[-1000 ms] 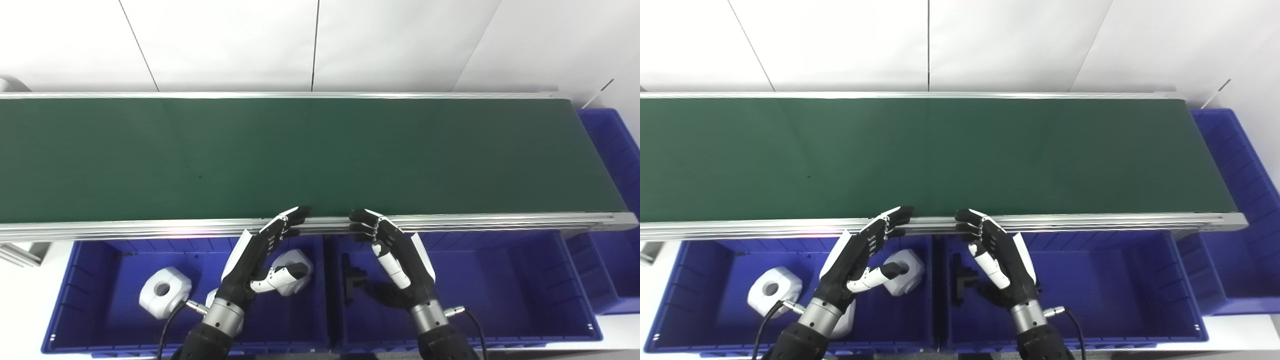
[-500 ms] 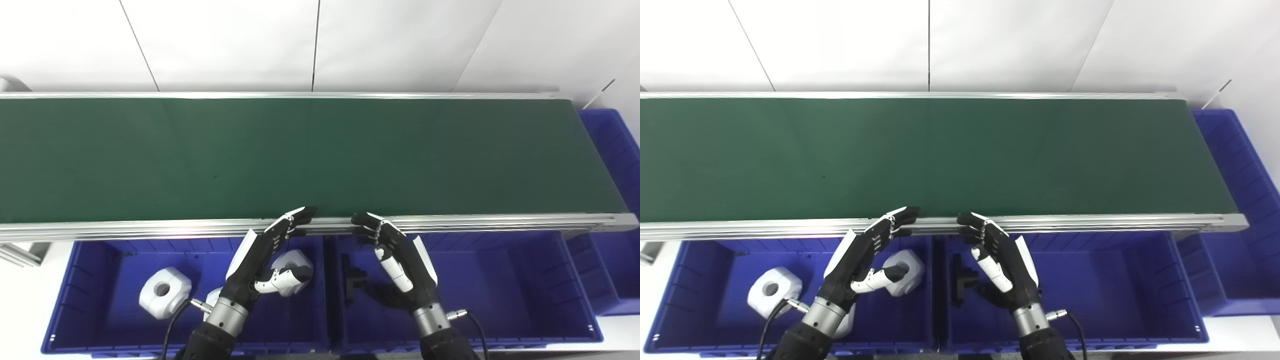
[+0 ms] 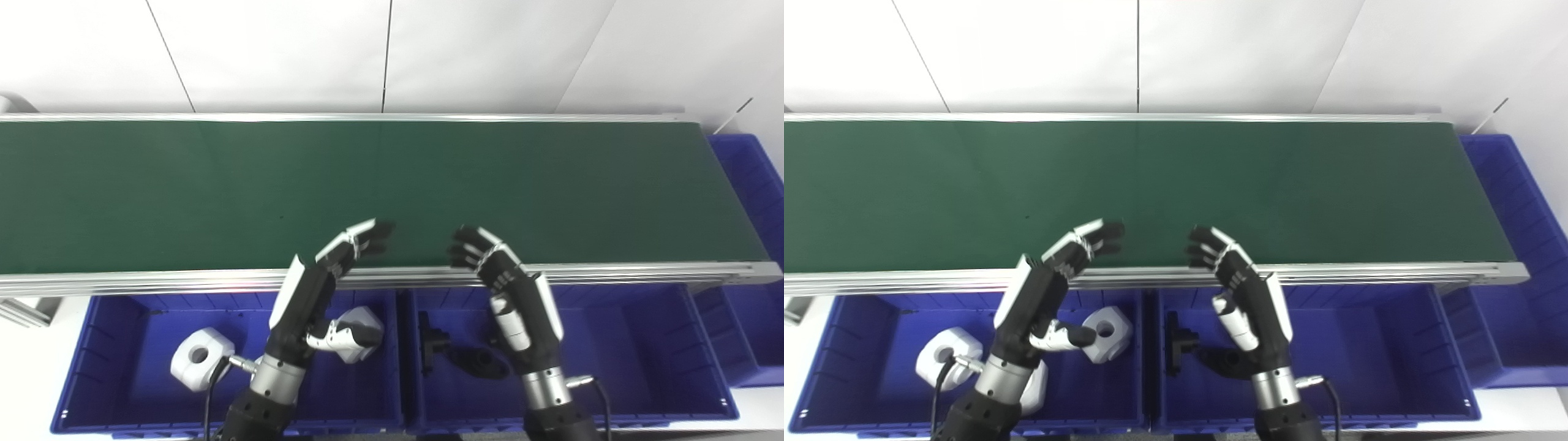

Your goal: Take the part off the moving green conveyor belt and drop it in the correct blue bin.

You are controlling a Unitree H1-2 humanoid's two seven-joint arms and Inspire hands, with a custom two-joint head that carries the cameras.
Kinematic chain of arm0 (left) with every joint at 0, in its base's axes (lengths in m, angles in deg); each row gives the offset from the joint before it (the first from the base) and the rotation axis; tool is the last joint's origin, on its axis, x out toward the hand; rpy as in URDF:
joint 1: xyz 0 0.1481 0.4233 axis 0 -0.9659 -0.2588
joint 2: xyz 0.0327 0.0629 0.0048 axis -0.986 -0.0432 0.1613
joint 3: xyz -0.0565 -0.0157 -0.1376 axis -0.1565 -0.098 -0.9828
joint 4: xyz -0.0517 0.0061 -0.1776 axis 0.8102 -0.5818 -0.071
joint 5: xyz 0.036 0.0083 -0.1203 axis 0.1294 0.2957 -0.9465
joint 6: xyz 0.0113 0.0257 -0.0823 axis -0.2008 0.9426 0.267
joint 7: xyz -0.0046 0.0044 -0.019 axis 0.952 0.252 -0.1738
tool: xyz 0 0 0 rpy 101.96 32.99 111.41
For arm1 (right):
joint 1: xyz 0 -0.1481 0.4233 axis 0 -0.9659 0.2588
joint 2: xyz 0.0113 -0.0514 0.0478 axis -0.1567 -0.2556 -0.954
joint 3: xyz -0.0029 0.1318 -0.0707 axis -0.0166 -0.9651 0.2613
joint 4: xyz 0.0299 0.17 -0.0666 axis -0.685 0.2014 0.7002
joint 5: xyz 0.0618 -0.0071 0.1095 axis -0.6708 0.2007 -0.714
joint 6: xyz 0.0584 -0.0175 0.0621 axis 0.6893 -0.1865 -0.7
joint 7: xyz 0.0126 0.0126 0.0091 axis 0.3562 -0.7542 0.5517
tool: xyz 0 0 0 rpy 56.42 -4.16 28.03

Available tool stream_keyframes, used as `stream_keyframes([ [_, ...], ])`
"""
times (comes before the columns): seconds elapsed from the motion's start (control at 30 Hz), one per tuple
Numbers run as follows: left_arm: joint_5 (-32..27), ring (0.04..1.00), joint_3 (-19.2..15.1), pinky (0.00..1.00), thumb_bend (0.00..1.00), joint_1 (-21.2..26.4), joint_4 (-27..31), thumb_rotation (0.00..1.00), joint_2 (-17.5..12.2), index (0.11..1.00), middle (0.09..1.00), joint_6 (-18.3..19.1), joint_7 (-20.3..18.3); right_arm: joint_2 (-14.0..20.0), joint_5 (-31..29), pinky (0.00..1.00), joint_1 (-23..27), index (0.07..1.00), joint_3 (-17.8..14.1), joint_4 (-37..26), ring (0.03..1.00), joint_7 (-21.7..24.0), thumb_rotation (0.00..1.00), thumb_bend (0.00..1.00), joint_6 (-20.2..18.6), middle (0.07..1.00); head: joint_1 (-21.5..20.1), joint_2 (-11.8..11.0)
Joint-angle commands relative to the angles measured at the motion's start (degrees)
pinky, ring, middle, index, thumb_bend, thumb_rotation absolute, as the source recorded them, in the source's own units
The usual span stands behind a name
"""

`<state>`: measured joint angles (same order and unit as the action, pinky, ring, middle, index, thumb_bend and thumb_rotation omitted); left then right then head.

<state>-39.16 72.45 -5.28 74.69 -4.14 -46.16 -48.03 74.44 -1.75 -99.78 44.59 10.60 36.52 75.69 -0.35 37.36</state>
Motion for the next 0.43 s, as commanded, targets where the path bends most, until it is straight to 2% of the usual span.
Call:
stream_keyframes([
  [0.0, -1.9, 0.853, -0.7, 0.78, 0.93, 0.3, 3.9, 0.71, -0.6, 0.809, 0.863, -1.9, 0.2, -1.7, -1.3, 0.7, -0.9, 0.824, -0.8, -5.7, 0.751, 0.3, 0.87, 0.77, 2.9, 0.825, 0.0, -0.3],
  [0.1, -0.7, 0.827, -3.6, 0.74, 0.96, 0.7, 6.4, 0.74, 0.3, 0.82, 0.839, -1.9, 2.7, -2.9, -2.2, 0.69, -1.3, 0.839, -2.9, -9.6, 0.752, -0.2, 0.89, 0.77, 2.9, 0.855, 0.0, -0.6],
  [0.2, 0.1, 0.834, -6.1, 0.75, 0.97, 0.6, 7.9, 0.79, 0.9, 0.819, 0.838, -1.9, 4.2, -3.3, -2.9, 0.7, -1.1, 0.847, -5.3, -11.4, 0.758, 0.1, 0.92, 0.79, 2.9, 0.859, 0.0, -0.9],
  [0.3, 0.1, 0.827, -8.0, 0.74, 0.93, 1.8, 8.7, 0.84, 0.4, 0.819, 0.837, -2.0, 6.3, -3.5, -3.0, 0.7, -0.7, 0.854, -7.5, -13.4, 0.756, 0.3, 0.94, 0.8, 2.9, 0.848, 0.0, -1.0],
  [0.4, -0.7, 0.822, -9.2, 0.74, 0.93, 2.4, 9.8, 0.83, -0.4, 0.808, 0.833, -2.0, 7.1, -4.3, -0.5, 0.71, -0.8, 0.855, -8.7, -15.9, 0.757, -1.0, 0.98, 0.81, 2.9, 0.832, 0.1, -1.0],
])
